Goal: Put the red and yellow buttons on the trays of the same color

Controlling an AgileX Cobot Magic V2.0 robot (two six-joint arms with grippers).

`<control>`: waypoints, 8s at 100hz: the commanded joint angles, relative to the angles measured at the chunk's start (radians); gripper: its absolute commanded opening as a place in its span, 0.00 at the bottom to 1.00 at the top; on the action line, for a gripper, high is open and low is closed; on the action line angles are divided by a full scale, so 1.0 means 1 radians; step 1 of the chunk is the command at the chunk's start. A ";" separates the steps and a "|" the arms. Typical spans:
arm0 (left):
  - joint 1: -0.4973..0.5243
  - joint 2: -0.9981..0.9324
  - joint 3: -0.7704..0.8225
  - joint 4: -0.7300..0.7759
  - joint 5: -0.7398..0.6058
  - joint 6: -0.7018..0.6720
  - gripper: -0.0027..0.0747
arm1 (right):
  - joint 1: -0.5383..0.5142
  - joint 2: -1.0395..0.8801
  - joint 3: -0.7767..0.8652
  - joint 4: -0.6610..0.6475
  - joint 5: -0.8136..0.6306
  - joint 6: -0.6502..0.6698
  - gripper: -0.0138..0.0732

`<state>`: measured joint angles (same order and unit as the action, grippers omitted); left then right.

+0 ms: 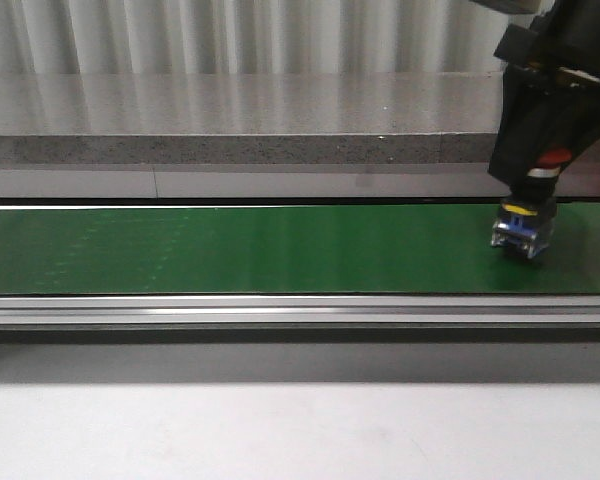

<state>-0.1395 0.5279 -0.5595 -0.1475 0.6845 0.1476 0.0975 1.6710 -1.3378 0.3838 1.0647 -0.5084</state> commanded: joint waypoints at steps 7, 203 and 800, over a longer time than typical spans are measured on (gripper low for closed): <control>-0.008 0.001 -0.027 -0.018 -0.064 0.000 0.01 | -0.093 -0.095 -0.032 0.031 -0.082 0.034 0.31; -0.008 0.001 -0.027 -0.018 -0.064 0.000 0.01 | -0.631 0.172 -0.032 0.090 -0.385 0.330 0.47; 0.414 0.934 -0.774 -0.006 0.353 -0.214 0.18 | -0.172 -1.424 0.870 -0.080 -0.498 0.223 0.08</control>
<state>0.3073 1.5111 -1.3279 -0.1346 1.0634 -0.0821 -0.0757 0.2392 -0.4431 0.3000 0.6322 -0.2758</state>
